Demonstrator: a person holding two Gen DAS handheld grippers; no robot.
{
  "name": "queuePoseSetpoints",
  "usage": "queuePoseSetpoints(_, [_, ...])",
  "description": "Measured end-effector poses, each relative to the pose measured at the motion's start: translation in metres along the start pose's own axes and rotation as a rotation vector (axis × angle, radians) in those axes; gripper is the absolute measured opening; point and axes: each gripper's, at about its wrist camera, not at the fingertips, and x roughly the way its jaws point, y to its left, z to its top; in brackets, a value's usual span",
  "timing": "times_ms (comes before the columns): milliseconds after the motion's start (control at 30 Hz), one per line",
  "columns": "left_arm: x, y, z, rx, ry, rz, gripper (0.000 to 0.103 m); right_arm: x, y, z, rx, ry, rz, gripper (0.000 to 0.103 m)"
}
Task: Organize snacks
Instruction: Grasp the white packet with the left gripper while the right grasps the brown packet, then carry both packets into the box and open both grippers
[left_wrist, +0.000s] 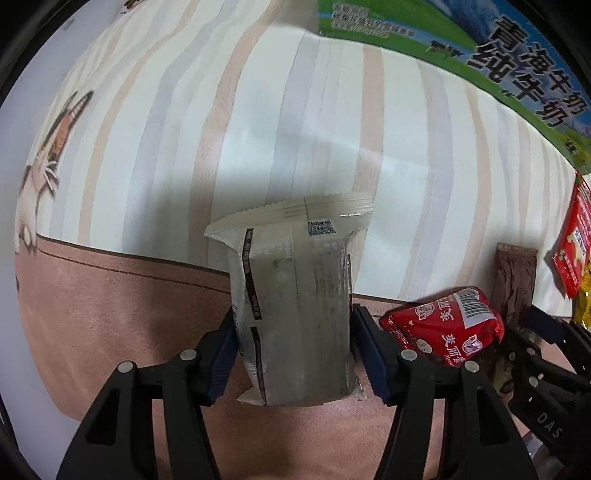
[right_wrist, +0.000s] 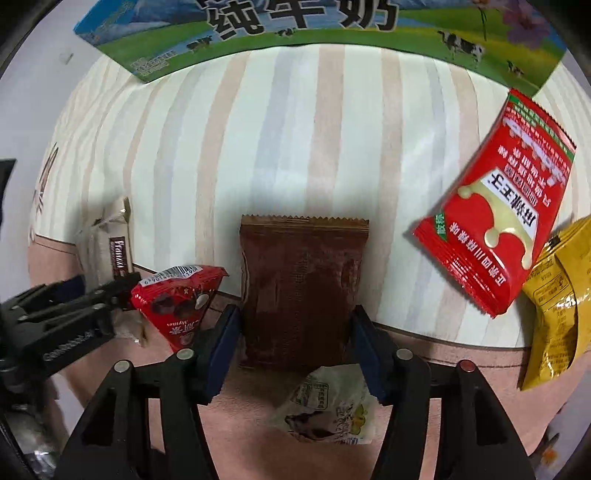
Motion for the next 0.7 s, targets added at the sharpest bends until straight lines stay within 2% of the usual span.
queuePoseSetpoints(67, [-0.009,0.009,-0.001,0.005,-0.018,-0.009,0.057,-0.013,-0.008,-0.004,0.037,-0.030,0.057,0.060])
queuePoseSetpoints(167, [-0.047,0.009,-0.004,0.010,-0.074,-0.053,0.052,-0.046,-0.015,-0.010,0.076,-0.084,0.138,0.060])
queuePoseSetpoints(333, [-0.133,-0.007,0.019,0.060,-0.218,-0.144,0.052,-0.138,-0.021,0.011,0.076,-0.244,0.251,0.060])
queuePoseSetpoints(500, [-0.199,-0.027,0.078,0.117,-0.321,-0.238,0.052,-0.200,-0.035,0.062,0.060,-0.356,0.257,0.060])
queuePoseSetpoints(600, [-0.212,-0.045,0.130,0.144,-0.351,-0.240,0.052,-0.214,-0.061,0.095,0.075,-0.395,0.212,0.060])
queuePoseSetpoints(700, [-0.204,-0.060,0.172,0.157,-0.340,-0.215,0.052,-0.207,-0.078,0.141,0.107,-0.387,0.155,0.060])
